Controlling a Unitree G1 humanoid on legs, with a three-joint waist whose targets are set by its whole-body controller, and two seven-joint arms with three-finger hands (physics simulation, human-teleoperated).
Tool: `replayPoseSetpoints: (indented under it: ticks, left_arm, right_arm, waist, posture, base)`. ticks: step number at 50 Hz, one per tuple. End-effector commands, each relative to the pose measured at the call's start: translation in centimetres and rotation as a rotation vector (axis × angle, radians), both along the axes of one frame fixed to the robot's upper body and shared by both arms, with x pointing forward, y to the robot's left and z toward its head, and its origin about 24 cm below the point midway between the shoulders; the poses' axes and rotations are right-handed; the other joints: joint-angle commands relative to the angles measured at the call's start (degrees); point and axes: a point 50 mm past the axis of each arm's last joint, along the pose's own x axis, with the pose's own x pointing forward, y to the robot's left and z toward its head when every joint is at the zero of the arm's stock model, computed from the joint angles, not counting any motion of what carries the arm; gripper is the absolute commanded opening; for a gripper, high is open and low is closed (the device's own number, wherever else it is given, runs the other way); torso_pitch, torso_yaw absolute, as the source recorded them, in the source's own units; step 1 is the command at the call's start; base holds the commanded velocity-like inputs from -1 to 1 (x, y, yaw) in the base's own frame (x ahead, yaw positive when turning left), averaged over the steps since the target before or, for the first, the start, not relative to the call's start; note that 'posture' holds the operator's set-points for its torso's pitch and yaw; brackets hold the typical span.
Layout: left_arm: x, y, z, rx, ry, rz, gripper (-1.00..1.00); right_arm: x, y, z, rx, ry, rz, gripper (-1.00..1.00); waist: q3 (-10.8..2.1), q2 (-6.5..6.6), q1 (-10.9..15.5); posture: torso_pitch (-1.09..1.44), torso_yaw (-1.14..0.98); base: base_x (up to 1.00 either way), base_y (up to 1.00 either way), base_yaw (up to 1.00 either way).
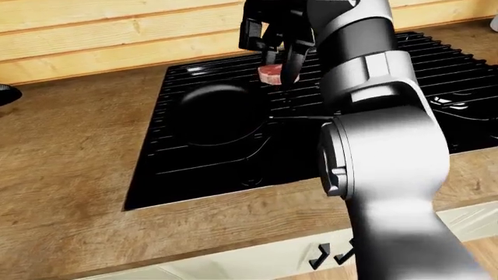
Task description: Pick the lamb chop from the pan and place it in the bowl.
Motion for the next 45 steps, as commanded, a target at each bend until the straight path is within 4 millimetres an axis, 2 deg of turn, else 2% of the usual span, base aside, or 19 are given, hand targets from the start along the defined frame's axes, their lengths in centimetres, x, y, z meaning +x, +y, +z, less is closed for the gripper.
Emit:
replayPoseSetpoints:
  ticks: [1,14,15,16,22,26,27,28,29,30,31,33,40,42,43,44,45]
  left_arm:
    - [-0.8,0.0,1.5,0.031,-0.077,0.012,1.0]
    - [-0.8,-0.1,1.7,0.03,-0.077,0.006,1.0]
    - [-0.8,-0.1,1.7,0.031,-0.078,0.006,1.0]
    - [-0.7,-0.1,1.7,0.031,-0.077,0.007,1.0]
    - [-0.8,-0.1,1.7,0.033,-0.077,0.008,1.0]
    - [-0.8,-0.1,1.7,0.032,-0.077,0.007,1.0]
    - [-0.8,-0.1,1.7,0.032,-0.077,0.007,1.0]
    - [-0.8,-0.1,1.6,0.032,-0.077,0.007,1.0]
    - [-0.8,-0.1,1.6,0.032,-0.077,0.007,1.0]
    - [-0.8,-0.1,1.7,0.032,-0.077,0.007,1.0]
    - [-0.8,-0.1,1.7,0.032,-0.077,0.007,1.0]
    - [-0.7,-0.1,1.7,0.032,-0.077,0.006,1.0]
    - [-0.8,0.1,1.6,0.03,-0.077,0.009,1.0]
    - [-0.8,-0.2,1.8,0.036,-0.078,0.003,1.0]
    - [-0.7,-0.2,1.8,0.035,-0.078,0.003,1.0]
    - [-0.7,-0.3,1.7,0.035,-0.077,0.002,1.0]
    - [-0.7,-0.3,1.6,0.036,-0.076,0.001,1.0]
  right_arm:
    - [-1.0,0.1,2.7,0.024,-0.103,0.018,-1.0]
    - [-1.2,-0.6,3.4,0.053,-0.121,0.003,-1.0]
    - [-1.2,-0.7,3.4,0.053,-0.123,0.001,-1.0]
    - [-1.2,-0.8,3.4,0.054,-0.125,-0.003,-1.0]
    - [-1.2,-0.9,3.6,0.063,-0.133,-0.012,-1.0]
    - [-1.2,-1.0,3.7,0.064,-0.136,-0.014,-1.0]
    - [-1.2,-1.0,3.7,0.066,-0.138,-0.015,-1.0]
    - [-1.2,-1.0,3.7,0.066,-0.138,-0.015,-1.0]
    - [-1.3,-0.9,3.7,0.067,-0.138,-0.014,-1.0]
    - [-1.3,-1.0,3.7,0.067,-0.14,-0.014,-1.0]
    - [-1.3,-1.0,3.8,0.067,-0.14,-0.014,-1.0]
    - [-1.3,-0.9,3.8,0.067,-0.142,-0.014,-1.0]
    - [-1.2,-0.8,3.6,0.067,-0.139,-0.01,-1.0]
    - [-1.2,-0.9,3.6,0.069,-0.141,-0.009,-1.0]
    - [-1.2,-0.9,3.6,0.069,-0.141,-0.009,-1.0]
    - [-1.2,-0.9,3.6,0.068,-0.141,-0.011,-1.0]
    - [-1.2,-0.9,3.6,0.068,-0.141,-0.012,-1.0]
  waist:
    - [-1.7,0.12,0.0]
    - [-1.57,-0.14,0.0]
    - [-2.81,-0.16,0.4]
    - [-3.01,-0.18,0.6]
    - [-2.66,-0.39,0.8]
    - [-2.11,-2.08,1.2]
    - [-2.16,-2.91,1.3]
    - [-2.7,-4.35,1.4]
    - [-3.45,-6.82,1.3]
    - [-2.71,-4.66,1.4]
    - [-2.75,-4.77,1.8]
    - [-3.0,-3.65,2.0]
    - [-1.72,-0.41,3.1]
    - [-1.87,1.19,2.9]
    - [-2.34,2.7,2.8]
    - [-2.29,2.01,2.8]
    - [-2.32,1.89,2.7]
  posture:
    - [0.0,0.0]
    - [0.0,0.0]
    - [0.0,0.0]
    - [0.0,0.0]
    - [0.0,0.0]
    - [0.0,0.0]
    - [0.0,0.0]
    - [0.0,0.0]
    - [0.0,0.0]
    - [0.0,0.0]
    - [0.0,0.0]
    - [0.0,0.0]
    - [0.0,0.0]
    - [0.0,0.0]
    - [0.0,0.0]
    - [0.0,0.0]
    - [0.0,0.0]
  base:
    - [0.0,0.0,0.0]
    - [0.0,0.0,0.0]
    - [0.0,-0.06,0.0]
    - [0.0,-0.06,0.0]
    - [0.0,-0.15,0.0]
    - [-0.03,-0.25,0.0]
    - [-0.05,-0.27,0.0]
    - [-0.04,-0.27,0.0]
    - [-0.05,-0.27,0.0]
    - [-0.05,-0.27,0.0]
    - [-0.05,-0.27,0.0]
    - [-0.04,-0.27,0.0]
    - [-0.05,-0.28,0.0]
    - [-0.05,-0.27,0.0]
    - [-0.05,-0.27,0.0]
    - [-0.05,-0.27,0.0]
    - [-0.04,-0.27,0.0]
